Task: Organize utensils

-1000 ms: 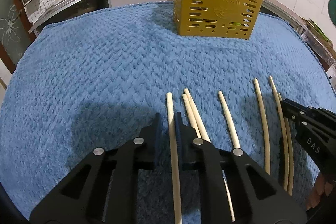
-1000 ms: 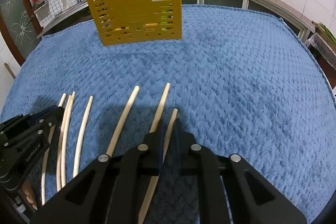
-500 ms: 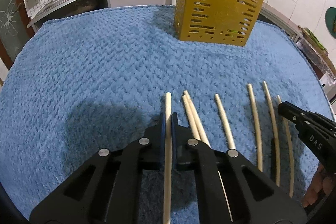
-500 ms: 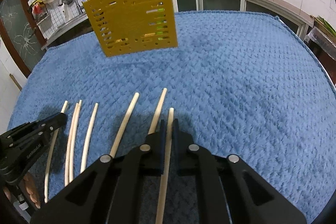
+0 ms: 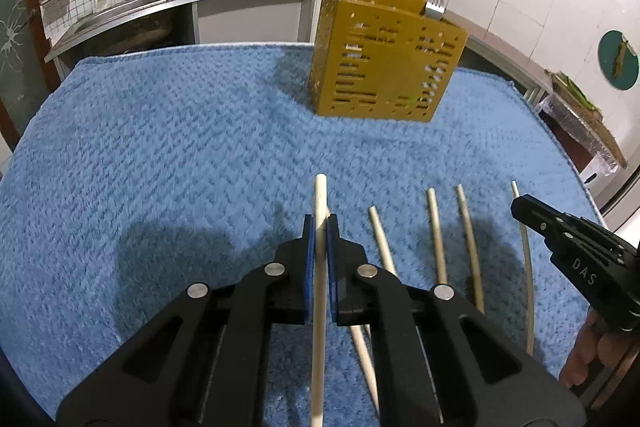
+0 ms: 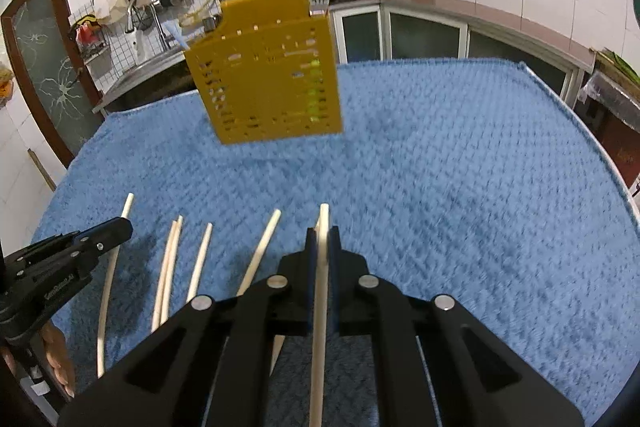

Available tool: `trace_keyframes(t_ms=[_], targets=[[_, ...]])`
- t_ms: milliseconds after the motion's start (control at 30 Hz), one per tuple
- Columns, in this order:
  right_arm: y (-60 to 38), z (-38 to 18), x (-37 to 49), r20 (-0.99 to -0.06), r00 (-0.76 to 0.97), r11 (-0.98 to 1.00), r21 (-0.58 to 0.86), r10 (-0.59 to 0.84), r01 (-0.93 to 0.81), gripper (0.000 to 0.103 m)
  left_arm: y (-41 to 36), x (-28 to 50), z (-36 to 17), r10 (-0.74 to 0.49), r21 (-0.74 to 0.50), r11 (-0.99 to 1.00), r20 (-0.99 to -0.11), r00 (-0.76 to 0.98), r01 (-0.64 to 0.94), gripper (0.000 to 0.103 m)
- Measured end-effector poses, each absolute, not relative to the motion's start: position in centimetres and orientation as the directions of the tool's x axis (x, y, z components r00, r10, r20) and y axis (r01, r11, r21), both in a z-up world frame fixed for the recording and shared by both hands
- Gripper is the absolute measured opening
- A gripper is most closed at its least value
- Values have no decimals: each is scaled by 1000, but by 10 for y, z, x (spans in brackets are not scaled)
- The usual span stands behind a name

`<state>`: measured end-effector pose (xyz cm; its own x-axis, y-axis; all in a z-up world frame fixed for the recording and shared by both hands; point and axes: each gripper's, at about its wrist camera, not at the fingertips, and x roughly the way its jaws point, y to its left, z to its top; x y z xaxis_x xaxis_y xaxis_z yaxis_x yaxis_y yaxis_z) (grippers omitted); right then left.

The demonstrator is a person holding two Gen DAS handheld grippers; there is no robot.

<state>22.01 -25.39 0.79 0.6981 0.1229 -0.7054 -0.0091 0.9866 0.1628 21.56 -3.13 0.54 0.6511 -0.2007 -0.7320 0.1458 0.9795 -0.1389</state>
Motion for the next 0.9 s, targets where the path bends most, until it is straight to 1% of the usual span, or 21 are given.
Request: trace_keyframes(t_ms=[133,233,500,667,900], targets=[[-259,23,214,-663,735,983,182,143,-27,6,-29,211,20,-224,-157,975,-700,678,160,4],[-259,38,208,-614,775,982,181,151,-48,6,-25,205,35,-237,-162,972,-655,718,172,4],[-271,90,200,-435,886,978,194,159,-80,6,-21,188,91,-258,-168,965,-453,854,202,4],[-279,120,207,-366,921,980,190,131,-64,6,-27,186,125,-274,-157,960,-341,899,233,4],[-283,164,228,-283,952,981,184,118,-66,6,-47,213,164,-313,-132,948,-248,917,288,4]])
